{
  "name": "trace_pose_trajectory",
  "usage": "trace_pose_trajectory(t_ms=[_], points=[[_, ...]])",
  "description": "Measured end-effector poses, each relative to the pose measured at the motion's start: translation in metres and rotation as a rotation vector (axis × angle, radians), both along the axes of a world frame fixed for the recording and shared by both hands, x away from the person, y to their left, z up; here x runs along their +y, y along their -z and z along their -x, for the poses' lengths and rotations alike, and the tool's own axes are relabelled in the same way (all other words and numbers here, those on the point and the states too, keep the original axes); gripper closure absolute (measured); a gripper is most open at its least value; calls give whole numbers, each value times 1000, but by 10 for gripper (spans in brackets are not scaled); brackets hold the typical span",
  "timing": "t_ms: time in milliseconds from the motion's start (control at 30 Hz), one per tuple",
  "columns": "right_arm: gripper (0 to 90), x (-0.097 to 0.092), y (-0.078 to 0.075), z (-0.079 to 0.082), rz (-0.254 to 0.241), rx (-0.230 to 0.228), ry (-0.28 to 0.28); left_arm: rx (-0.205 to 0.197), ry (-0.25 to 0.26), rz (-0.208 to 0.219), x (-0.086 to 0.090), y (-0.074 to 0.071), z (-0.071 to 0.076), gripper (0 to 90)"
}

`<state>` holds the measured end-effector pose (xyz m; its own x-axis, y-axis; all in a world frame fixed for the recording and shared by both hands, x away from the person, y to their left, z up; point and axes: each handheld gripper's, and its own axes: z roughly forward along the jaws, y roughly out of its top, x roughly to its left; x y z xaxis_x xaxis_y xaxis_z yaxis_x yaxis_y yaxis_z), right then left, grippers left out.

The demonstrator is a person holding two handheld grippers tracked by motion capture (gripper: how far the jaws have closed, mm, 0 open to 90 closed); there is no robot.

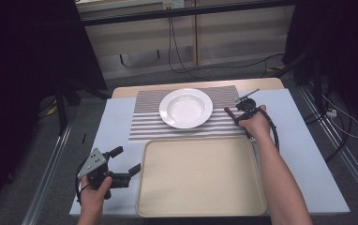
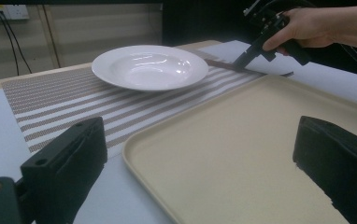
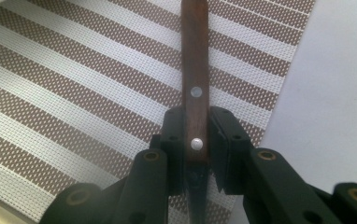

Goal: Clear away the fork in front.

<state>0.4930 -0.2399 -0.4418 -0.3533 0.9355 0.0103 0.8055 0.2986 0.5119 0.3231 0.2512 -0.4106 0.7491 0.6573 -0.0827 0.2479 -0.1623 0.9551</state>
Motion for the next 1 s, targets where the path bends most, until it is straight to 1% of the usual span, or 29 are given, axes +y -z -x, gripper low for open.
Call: trace_pose_trajectory(t_ms=[33,67,167,200,233,267,300,333,400,467,500,533,667,733,767,867,933,1000], points=[[758,1,0,-1,14,5,-2,2,4,0,0,0,0,33],[758,2,-1,-1,14,8,3,6,0,1,-1,1,0,33],[758,0,0,-2,-3,15,12,6,11,-9,-2,1,0,33],[758,-1,0,-3,-18,22,16,3,14,-14,-3,1,0,33],[759,-2,0,-4,-21,26,17,4,14,-12,-3,1,0,33],[759,-1,-1,-5,-22,40,28,5,15,-12,-4,1,0,33],[759,0,-1,-7,-13,47,28,6,15,-13,-4,1,0,33],[759,3,-2,-9,13,60,26,5,15,-14,-5,1,1,33],[761,7,-4,-11,35,79,33,2,21,-16,-5,1,1,33],[763,5,-4,-12,23,85,39,-1,23,-20,-5,1,2,33],[764,5,-4,-12,16,84,42,-4,24,-22,-5,1,3,33],[765,4,-3,-11,7,79,44,1,21,-17,-5,1,3,33],[770,3,-3,-11,-2,76,44,0,17,-24,-3,1,3,33],[773,2,-3,-10,-8,73,43,3,10,-13,-2,2,3,33],[775,2,-3,-9,-7,69,44,2,14,-16,-2,2,2,34],[777,6,-2,-7,23,47,44,1,12,-26,-2,3,2,36],[777,4,-2,-7,12,43,41,0,9,-19,-1,2,3,36],[777,1,-2,-5,-21,38,53,3,1,-5,0,1,4,36]])
